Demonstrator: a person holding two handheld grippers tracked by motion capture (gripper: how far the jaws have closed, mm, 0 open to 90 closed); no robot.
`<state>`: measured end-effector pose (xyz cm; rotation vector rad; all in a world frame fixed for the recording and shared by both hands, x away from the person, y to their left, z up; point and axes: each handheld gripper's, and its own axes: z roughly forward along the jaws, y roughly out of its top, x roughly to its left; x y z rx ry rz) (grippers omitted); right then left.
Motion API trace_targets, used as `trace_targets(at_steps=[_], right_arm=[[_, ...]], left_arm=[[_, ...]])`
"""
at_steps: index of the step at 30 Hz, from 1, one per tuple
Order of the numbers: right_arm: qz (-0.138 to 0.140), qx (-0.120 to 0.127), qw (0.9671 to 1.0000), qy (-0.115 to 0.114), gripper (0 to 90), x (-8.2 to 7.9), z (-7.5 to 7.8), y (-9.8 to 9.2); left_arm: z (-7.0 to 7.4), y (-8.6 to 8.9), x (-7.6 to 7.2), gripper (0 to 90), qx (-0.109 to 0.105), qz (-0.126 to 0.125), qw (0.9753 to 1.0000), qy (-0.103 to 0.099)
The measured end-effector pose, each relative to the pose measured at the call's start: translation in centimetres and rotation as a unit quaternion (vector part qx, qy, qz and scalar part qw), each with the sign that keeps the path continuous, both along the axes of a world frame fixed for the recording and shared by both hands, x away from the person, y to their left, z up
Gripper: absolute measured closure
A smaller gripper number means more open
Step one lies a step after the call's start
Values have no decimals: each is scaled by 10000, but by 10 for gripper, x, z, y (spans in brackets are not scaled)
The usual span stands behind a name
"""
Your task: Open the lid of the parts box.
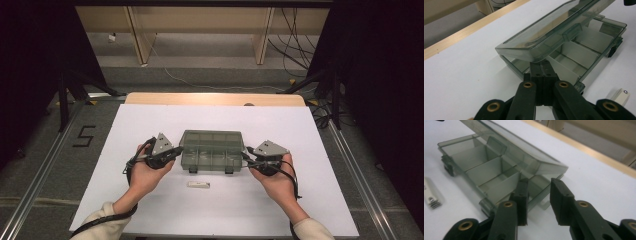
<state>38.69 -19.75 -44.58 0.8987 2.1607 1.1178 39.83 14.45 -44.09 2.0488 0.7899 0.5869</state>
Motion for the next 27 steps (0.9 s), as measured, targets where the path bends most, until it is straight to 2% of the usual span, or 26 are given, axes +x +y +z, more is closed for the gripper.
trace_targets(at_steps=[1,2,3,4,6,7,9,10,12,13,14,15,16,17,18,19,20,21,22,23,25,27], right_arm=[[-75,37,9999,-104,645,0,3,2],[-84,-1,9998,-202,634,0,4,3],[-128,27,9994,-306,629,1,4,4],[-153,30,9992,-355,627,2,5,4],[-159,16,9992,-354,627,2,6,4],[-176,26,9991,-375,627,3,7,5],[-181,37,9991,-380,627,4,8,5],[-205,14,9987,-473,627,5,8,7],[-208,33,9986,-489,627,5,8,7],[-238,44,9982,-550,633,6,8,8],[-222,49,9983,-544,639,6,9,8],[-230,29,9979,-598,646,7,10,8],[-257,45,9977,-624,653,7,10,9],[-265,53,9974,-666,659,8,11,9],[-275,88,9975,-646,665,8,12,9],[-284,77,9971,-701,676,8,13,9],[-305,153,9969,-715,685,8,13,10],[-332,153,9961,-808,690,9,13,9],[-332,153,9961,-808,690,9,13,9],[-353,172,9960,-797,701,9,12,10],[-388,193,9956,-828,711,10,13,10],[-430,185,9943,-960,727,11,13,10]], left_arm=[[-1,-1,0,892,-95,42,9999,-17],[-1,-1,2,879,-61,12,9999,-138],[-1,-1,2,855,-61,12,9999,-138],[-1,-1,3,834,-11,65,9997,-228],[-2,-1,3,780,41,92,9996,-258],[-1,1,4,759,142,156,9992,-341],[-1,1,5,735,132,210,9989,-408],[-1,1,4,725,46,321,9986,-427],[0,1,5,714,17,321,9983,-496],[2,0,6,715,21,300,9976,-630],[2,0,6,721,21,300,9976,-630],[4,-2,7,729,50,316,9964,-785],[4,-2,7,741,50,316,9964,-785],[5,-4,7,752,107,309,9953,-908],[5,-4,7,764,107,309,9953,-908],[6,-6,8,772,184,337,9937,-1056],[7,-6,8,779,233,339,9930,-1104],[7,-7,9,783,269,335,9924,-1155],[7,-7,9,788,269,335,9924,-1155],[9,-7,10,793,355,314,9908,-1266],[9,-7,10,798,338,333,9909,-1263],[9,-7,12,801,286,378,9908,-1270]])
